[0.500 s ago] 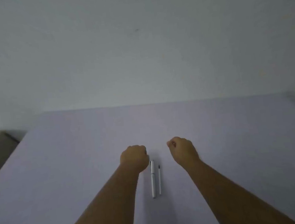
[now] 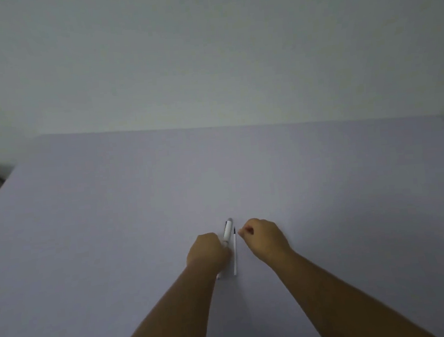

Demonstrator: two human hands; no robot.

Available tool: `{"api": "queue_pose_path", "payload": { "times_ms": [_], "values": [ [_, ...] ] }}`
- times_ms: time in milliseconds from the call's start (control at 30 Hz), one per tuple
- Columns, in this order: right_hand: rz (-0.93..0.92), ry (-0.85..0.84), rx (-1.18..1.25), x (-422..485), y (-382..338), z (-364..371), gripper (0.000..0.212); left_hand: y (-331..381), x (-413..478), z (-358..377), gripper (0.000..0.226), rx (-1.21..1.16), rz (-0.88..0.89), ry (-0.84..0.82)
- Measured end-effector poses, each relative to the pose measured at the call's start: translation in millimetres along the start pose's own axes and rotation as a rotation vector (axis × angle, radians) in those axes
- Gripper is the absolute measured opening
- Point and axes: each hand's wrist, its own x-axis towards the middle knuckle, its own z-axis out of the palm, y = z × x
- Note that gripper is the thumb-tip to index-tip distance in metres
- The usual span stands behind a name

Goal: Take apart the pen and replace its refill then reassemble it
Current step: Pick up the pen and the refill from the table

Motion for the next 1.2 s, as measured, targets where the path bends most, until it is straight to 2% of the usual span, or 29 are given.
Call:
{"api": "queue_pose_path", "payload": {
  "times_ms": [167, 367, 567, 700, 800, 933, 1067, 1200],
  "values": [
    [0.049, 0.001, 0.153, 0, -10, 5, 0.029, -3, -4, -2, 0.019, -0.157, 0.049, 0.058],
    [0.152, 0.018, 0.382, 3, -27, -1, 0.032, 1, -14, -4, 0.020, -0.182, 0.236, 0.137],
    [0.154, -0.004, 0.510, 1, -26, -9, 0.027, -3, -14, -14, 0.017, -0.189, 0.340, 0.060],
    [0.242, 0.121, 0.742, 6, -23, -18, 0.032, -9, -17, -16, 0.017, -0.129, 0.371, 0.008],
    [0.230, 0.154, 0.602, 13, -9, -29, 0.030, -16, -17, -10, 0.016, -0.173, 0.326, 0.010],
    [0.151, 0.021, 0.194, 10, 10, -24, 0.027, -13, -14, -14, 0.017, -0.204, 0.317, 0.044],
    [0.137, 0.022, 0.095, 6, 15, -6, 0.029, -5, -12, -14, 0.028, -0.238, 0.312, 0.069],
    [0.111, 0.050, 0.068, 10, 9, 4, 0.027, -3, -11, -10, 0.025, -0.271, 0.303, 0.059]
  ]
}}
